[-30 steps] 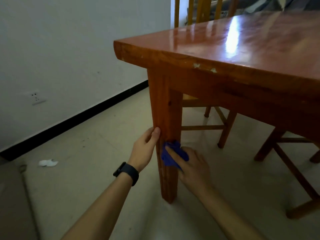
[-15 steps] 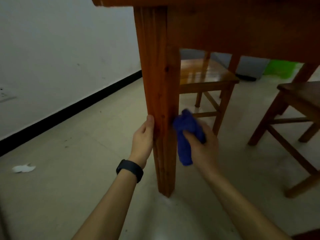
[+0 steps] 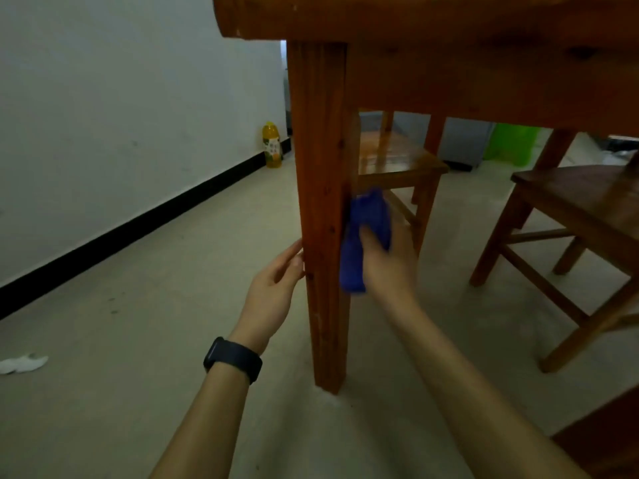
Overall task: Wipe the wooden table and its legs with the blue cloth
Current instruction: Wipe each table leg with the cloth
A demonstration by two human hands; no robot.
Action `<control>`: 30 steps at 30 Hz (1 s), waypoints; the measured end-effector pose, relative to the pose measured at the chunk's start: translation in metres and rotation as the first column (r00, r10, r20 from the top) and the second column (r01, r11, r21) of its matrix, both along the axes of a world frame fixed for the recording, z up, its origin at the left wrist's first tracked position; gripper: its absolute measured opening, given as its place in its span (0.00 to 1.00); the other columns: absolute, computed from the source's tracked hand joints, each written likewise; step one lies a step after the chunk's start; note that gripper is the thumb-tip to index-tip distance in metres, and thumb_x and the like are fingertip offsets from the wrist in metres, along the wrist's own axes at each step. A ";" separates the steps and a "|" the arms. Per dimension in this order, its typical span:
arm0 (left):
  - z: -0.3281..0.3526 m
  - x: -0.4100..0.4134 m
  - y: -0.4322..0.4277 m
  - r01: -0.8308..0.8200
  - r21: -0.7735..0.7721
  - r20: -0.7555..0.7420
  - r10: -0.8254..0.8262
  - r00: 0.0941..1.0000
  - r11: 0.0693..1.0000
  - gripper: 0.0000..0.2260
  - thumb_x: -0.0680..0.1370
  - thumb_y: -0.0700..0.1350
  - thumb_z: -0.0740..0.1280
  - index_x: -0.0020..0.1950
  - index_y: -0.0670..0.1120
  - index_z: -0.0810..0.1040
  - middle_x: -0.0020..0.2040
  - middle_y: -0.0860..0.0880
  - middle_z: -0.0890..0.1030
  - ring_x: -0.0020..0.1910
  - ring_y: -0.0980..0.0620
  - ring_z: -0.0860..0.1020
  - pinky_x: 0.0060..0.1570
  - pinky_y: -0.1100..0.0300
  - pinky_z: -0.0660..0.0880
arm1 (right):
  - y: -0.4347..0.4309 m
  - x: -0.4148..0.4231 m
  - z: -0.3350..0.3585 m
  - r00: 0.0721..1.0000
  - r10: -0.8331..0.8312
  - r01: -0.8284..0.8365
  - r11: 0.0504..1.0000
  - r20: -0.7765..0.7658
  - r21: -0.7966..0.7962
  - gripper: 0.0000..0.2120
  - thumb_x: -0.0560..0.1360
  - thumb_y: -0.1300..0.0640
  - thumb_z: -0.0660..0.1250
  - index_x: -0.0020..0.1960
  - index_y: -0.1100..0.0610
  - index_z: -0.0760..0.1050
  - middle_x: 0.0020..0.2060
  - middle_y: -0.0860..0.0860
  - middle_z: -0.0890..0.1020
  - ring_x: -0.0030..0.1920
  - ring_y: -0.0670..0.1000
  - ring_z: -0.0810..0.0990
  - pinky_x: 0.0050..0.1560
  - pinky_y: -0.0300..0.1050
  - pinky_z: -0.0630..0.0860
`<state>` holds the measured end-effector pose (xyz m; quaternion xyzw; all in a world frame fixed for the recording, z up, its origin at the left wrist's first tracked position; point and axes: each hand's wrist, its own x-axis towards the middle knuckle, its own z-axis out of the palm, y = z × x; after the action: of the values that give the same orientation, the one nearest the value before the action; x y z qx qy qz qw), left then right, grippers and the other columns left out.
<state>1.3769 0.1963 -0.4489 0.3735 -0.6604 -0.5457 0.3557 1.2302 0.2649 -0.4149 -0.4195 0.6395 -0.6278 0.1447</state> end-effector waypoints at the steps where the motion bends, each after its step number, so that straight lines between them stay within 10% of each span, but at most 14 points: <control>1: 0.001 0.002 0.000 -0.003 -0.002 0.015 0.004 1.000 1.000 0.17 0.85 0.55 0.56 0.74 0.61 0.66 0.67 0.60 0.74 0.63 0.58 0.74 0.58 0.61 0.70 | -0.003 0.003 0.024 1.000 0.017 -0.017 0.993 0.006 -0.115 0.11 0.82 0.52 0.60 0.55 0.35 0.67 0.49 0.42 0.79 0.46 0.38 0.80 0.49 0.37 0.75; 6: 0.003 0.001 0.006 0.007 0.018 0.013 -0.007 1.000 1.000 0.19 0.85 0.53 0.56 0.76 0.60 0.65 0.71 0.58 0.73 0.64 0.60 0.73 0.55 0.67 0.69 | -0.020 0.007 0.018 0.995 -0.035 0.018 0.983 -0.089 -0.182 0.12 0.82 0.52 0.58 0.63 0.40 0.69 0.56 0.47 0.77 0.50 0.40 0.78 0.47 0.30 0.71; 12: 0.001 -0.006 0.011 -0.033 0.093 -0.029 0.036 0.999 0.995 0.18 0.85 0.50 0.59 0.74 0.64 0.66 0.67 0.62 0.74 0.70 0.55 0.70 0.71 0.43 0.65 | 0.016 -0.017 -0.129 0.999 0.038 -0.051 0.819 0.036 0.572 0.08 0.81 0.56 0.56 0.50 0.45 0.72 0.39 0.48 0.82 0.37 0.47 0.81 0.47 0.54 0.81; 18: -0.005 -0.010 0.013 -0.050 0.078 -0.033 0.053 0.998 0.996 0.21 0.85 0.45 0.58 0.74 0.65 0.65 0.67 0.63 0.75 0.68 0.57 0.71 0.68 0.46 0.66 | -0.007 0.018 -0.096 0.989 -0.111 0.112 0.994 0.097 -0.004 0.14 0.81 0.54 0.60 0.66 0.45 0.69 0.55 0.46 0.76 0.50 0.42 0.79 0.51 0.35 0.75; 22: -0.008 -0.011 0.017 -0.064 0.089 -0.021 0.066 0.998 0.994 0.23 0.84 0.41 0.57 0.73 0.65 0.65 0.71 0.59 0.73 0.70 0.55 0.70 0.70 0.43 0.66 | 0.003 0.032 -0.169 0.980 -0.173 0.139 0.950 0.101 0.281 0.17 0.82 0.55 0.59 0.71 0.50 0.67 0.58 0.51 0.74 0.49 0.45 0.77 0.53 0.38 0.75; 25: -0.010 -0.010 0.018 -0.050 0.091 -0.007 0.050 0.999 0.995 0.23 0.85 0.41 0.56 0.73 0.66 0.64 0.72 0.60 0.71 0.70 0.55 0.70 0.71 0.41 0.65 | 0.013 0.005 -0.207 1.000 -0.001 -0.020 0.725 0.030 0.688 0.12 0.79 0.58 0.56 0.61 0.53 0.72 0.49 0.54 0.79 0.44 0.53 0.79 0.50 0.49 0.78; 30: -0.016 -0.011 0.017 -0.037 0.108 0.000 0.038 0.999 0.994 0.24 0.84 0.41 0.57 0.75 0.65 0.64 0.72 0.60 0.71 0.71 0.54 0.69 0.71 0.42 0.65 | -0.005 -0.004 -0.150 0.967 -0.196 0.139 0.940 0.161 0.312 0.11 0.79 0.53 0.60 0.62 0.47 0.69 0.52 0.48 0.77 0.50 0.49 0.80 0.52 0.47 0.78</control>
<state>1.3657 0.2129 -0.4647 0.4038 -0.6225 -0.5742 0.3460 1.2266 0.2597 -0.5651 -0.2749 0.7434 -0.5715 0.2125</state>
